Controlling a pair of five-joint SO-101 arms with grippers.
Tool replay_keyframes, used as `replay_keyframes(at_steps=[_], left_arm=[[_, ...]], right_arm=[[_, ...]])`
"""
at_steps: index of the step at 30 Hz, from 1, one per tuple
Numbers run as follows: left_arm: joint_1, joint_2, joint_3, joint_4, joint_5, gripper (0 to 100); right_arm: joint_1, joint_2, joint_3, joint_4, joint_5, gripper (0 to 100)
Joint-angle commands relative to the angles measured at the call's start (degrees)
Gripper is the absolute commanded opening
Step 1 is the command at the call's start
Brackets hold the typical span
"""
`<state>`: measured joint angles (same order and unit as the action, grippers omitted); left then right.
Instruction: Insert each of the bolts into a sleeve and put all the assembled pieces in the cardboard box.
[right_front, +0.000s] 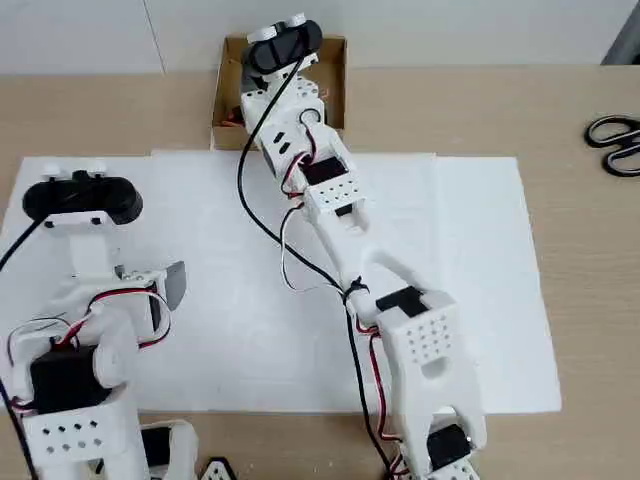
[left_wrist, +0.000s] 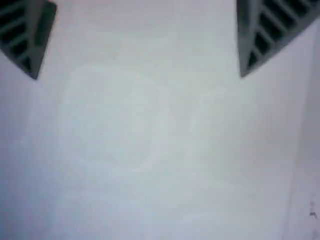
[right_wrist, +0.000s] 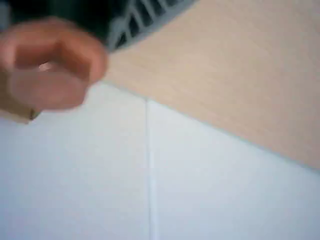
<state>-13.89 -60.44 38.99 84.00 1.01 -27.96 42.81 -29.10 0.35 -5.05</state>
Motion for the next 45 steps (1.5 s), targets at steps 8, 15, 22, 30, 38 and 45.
replay_keyframes(at_steps=[8,15,22,30,38,45], left_arm=[[0.18,-0.88,-1.8,0.18,0.0,24],[0.18,-0.88,1.36,-0.09,0.0,24],[0.18,-0.88,1.45,-0.18,0.0,24],[0.18,-0.88,1.45,-0.18,0.0,24],[0.18,-0.88,1.45,-0.18,0.0,24],[0.18,-0.88,1.45,0.0,0.0,24]], right_arm=[[-2.07,12.7,-22.95,-1.98,0.53,0.4],[-2.07,24.57,-37.19,-1.98,0.53,0.4],[-2.33,34.59,-47.03,-1.98,0.53,0.7],[-2.24,40.84,-52.92,-1.8,0.53,2.0],[-2.33,41.45,-52.66,-1.45,0.53,19.2],[-2.33,41.36,-52.75,-1.45,0.53,19.1]])
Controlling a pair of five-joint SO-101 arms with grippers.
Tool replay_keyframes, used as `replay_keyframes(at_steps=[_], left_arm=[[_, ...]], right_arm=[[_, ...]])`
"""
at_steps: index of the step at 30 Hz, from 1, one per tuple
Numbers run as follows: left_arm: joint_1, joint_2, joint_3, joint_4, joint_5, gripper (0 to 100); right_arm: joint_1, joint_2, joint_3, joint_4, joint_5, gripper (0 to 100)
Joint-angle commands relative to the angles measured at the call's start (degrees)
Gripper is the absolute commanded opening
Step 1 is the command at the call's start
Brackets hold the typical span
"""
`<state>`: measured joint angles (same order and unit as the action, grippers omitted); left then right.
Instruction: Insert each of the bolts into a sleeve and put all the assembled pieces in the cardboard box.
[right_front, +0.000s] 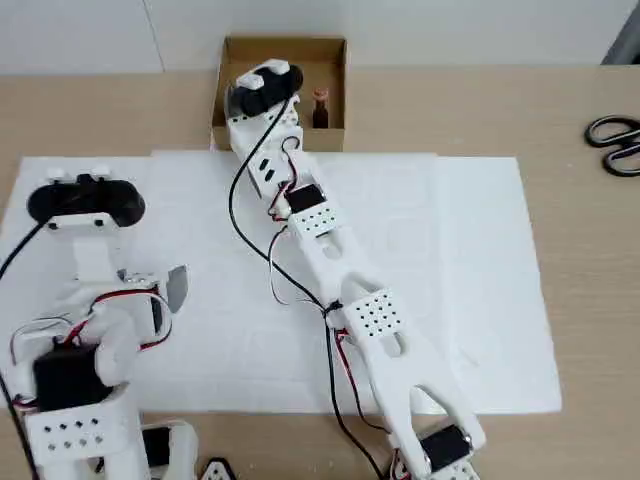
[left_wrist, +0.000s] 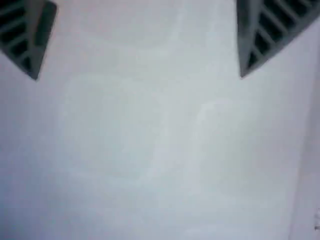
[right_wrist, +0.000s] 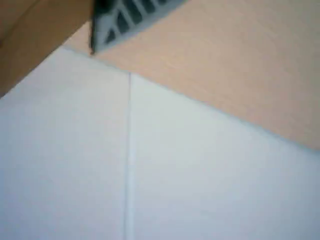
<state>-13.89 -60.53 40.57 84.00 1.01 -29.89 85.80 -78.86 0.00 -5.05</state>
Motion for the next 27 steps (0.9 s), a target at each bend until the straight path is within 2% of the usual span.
replay_keyframes(at_steps=[1,9,14,20,27], left_arm=[[0.18,-0.79,-0.13,0.09,0.0,24],[0.18,-0.79,-0.13,0.09,0.0,24],[0.18,-0.79,-0.13,0.09,0.0,24],[0.09,-0.79,-0.13,0.0,-0.18,24],[-0.18,-0.79,-0.66,0.0,-0.35,24]], right_arm=[[-0.4,-1.71,-3.08,-1.1,0.62,19.1],[-0.4,-1.98,-6.24,-0.4,0.62,19.1],[-0.4,-1.8,-17.93,12.53,0.62,19.1],[0.84,-5.93,-17.76,18.95,0.62,19.1],[0.75,-19.82,-17.76,33.89,0.62,19.1]])
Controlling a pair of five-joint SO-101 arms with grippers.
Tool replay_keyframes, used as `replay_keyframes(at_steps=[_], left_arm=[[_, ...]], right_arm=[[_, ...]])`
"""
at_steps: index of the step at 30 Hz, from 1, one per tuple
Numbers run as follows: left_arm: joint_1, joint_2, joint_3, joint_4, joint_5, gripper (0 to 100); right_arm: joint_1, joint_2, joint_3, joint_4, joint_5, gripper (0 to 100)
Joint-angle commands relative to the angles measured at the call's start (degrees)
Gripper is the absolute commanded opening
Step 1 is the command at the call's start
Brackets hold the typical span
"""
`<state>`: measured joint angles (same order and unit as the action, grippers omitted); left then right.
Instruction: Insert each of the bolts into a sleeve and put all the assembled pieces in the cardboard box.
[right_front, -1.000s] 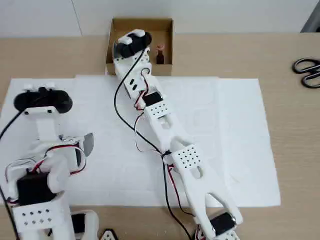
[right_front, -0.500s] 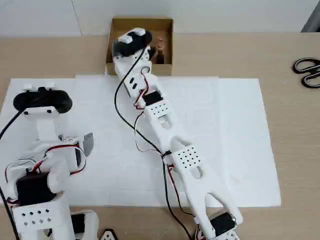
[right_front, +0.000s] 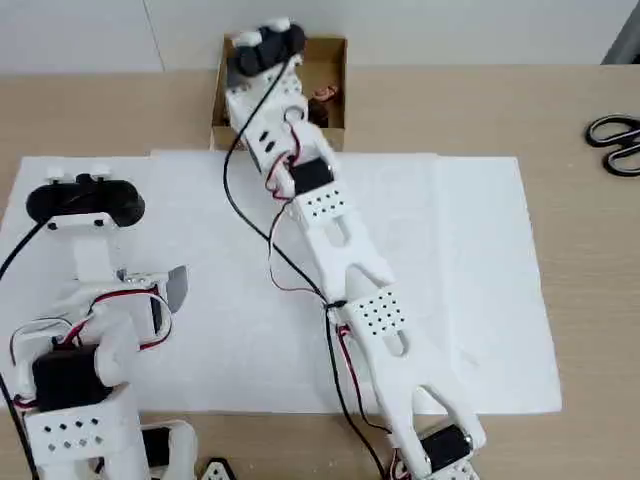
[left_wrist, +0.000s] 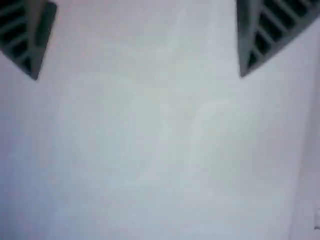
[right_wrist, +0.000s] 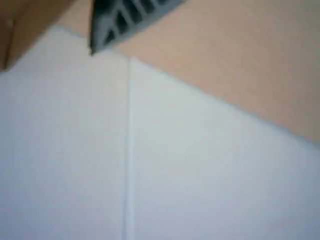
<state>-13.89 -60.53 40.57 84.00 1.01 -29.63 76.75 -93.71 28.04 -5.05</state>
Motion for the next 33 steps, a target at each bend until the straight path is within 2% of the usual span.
replay_keyframes(at_steps=[1,6,9,13,18,25,33], left_arm=[[-0.18,-0.79,-0.66,0.0,-0.35,24],[-0.26,-0.88,-0.66,-0.18,-0.62,24],[-0.09,-3.96,-0.4,-0.44,-4.92,24],[0.09,-12.57,1.27,-4.13,-7.21,24],[0.09,-23.47,10.33,-12.48,-7.12,24],[0.09,-33.32,20.26,-21.01,-7.03,24],[1.14,-37.98,33.1,-30.42,-6.86,24]], right_arm=[[0.48,-13.05,-2.9,8.92,0.62,19.1],[0.57,-24.57,-2.9,27.38,0.62,19.1],[0.57,-30.64,-2.9,39.6,0.62,19.2],[0.66,-37.93,-2.9,54.29,0.62,19.2],[0.84,-46.64,-2.9,67.12,0.62,19.2],[4.62,-57.63,-2.81,68.53,0.53,19.1],[15.16,-65.19,2.29,68.88,0.62,19.1]])
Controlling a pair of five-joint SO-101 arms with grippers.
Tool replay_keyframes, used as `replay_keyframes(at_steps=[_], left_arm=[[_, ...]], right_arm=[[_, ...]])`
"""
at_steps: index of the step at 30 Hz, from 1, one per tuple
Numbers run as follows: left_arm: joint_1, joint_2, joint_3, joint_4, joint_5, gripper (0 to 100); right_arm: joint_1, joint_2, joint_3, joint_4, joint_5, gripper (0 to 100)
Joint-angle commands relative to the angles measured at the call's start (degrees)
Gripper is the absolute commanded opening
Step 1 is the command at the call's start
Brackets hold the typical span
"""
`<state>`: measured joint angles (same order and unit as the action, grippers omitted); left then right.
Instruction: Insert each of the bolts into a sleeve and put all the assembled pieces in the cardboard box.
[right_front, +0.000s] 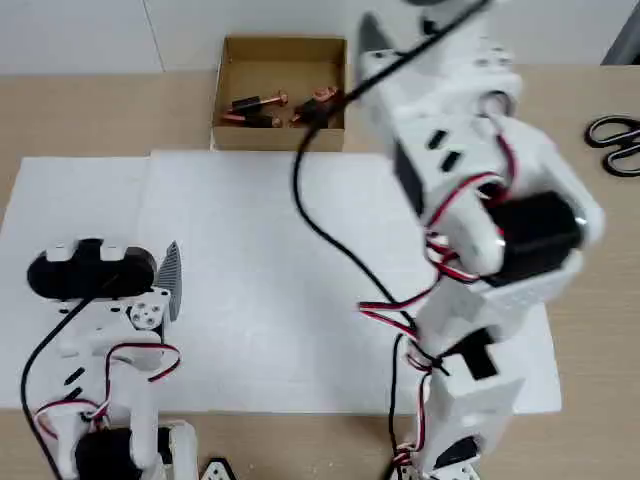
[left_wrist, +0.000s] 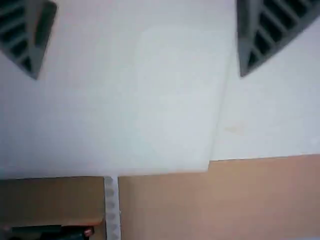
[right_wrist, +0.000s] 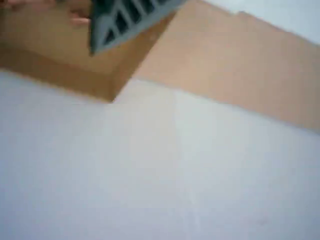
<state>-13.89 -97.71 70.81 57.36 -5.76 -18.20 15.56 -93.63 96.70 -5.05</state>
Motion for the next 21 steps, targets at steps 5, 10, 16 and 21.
replay_keyframes(at_steps=[5,10,16,21], left_arm=[[9.49,-2.73,8.31,-7.65,-0.09,24],[15.12,-4.92,12.88,-11.6,-0.09,24],[15.12,-6.07,19.65,-14.42,-0.09,24],[15.12,-6.07,23.16,-16.26,-0.09,24]], right_arm=[[8.57,-13.41,13.54,0.22,0.62,19.1],[11.82,-26.59,35.52,0.04,0.62,19.1],[13.05,-43.47,65.41,-0.66,0.44,19.1],[13.05,-54.99,86.95,-6.99,0.26,19.1]])
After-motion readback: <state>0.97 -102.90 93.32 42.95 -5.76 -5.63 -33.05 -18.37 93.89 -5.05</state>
